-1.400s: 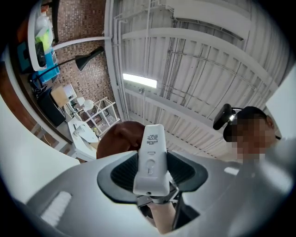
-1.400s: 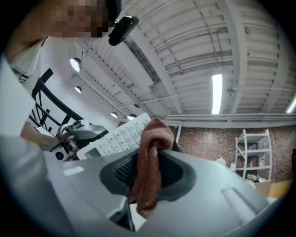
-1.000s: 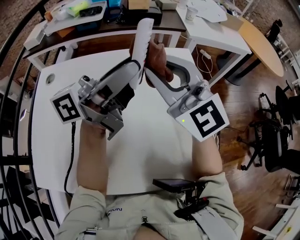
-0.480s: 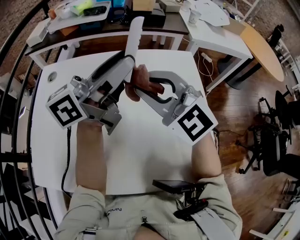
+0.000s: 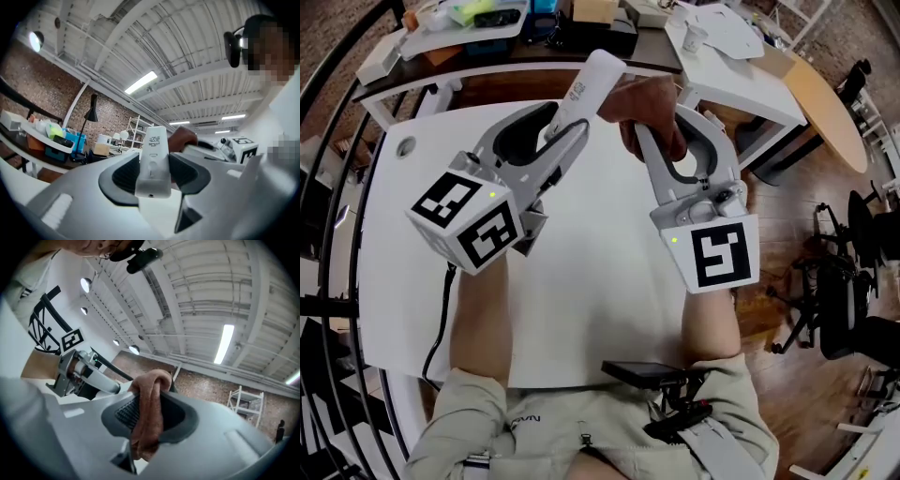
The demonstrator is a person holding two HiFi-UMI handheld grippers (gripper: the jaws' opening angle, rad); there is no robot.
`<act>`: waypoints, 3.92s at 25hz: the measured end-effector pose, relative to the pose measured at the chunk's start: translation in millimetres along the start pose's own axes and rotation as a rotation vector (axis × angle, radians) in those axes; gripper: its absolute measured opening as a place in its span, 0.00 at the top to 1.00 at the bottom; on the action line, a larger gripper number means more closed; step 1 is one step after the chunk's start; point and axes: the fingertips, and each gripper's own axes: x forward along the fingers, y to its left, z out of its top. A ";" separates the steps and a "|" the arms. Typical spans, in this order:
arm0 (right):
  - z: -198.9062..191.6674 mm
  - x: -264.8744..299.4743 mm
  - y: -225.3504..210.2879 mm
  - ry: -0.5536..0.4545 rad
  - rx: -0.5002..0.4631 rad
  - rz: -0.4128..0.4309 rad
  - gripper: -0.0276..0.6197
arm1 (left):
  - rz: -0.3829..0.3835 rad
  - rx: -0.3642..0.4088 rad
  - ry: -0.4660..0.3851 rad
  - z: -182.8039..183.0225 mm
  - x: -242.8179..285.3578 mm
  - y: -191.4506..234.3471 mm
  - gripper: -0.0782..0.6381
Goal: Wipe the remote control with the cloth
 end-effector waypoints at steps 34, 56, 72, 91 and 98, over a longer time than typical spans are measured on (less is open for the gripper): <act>2.0 -1.1 10.6 0.061 -0.060 0.001 0.82 | 0.118 0.346 0.154 -29.2 15.6 -7.2 0.60; -10.2 0.3 24.0 0.164 -0.256 0.048 0.82 | 0.023 0.418 0.220 -53.7 32.7 -33.6 0.60; -51.3 2.5 -29.6 0.070 0.181 -0.115 0.82 | 0.013 -0.101 0.148 -70.8 30.6 13.2 0.60; -126.0 18.4 -6.0 0.225 0.256 -0.044 0.82 | -0.100 -0.335 0.119 -84.2 35.4 10.1 0.60; -122.6 29.8 60.6 0.245 0.078 0.186 0.82 | -0.091 -0.372 0.090 -78.4 31.3 19.6 0.60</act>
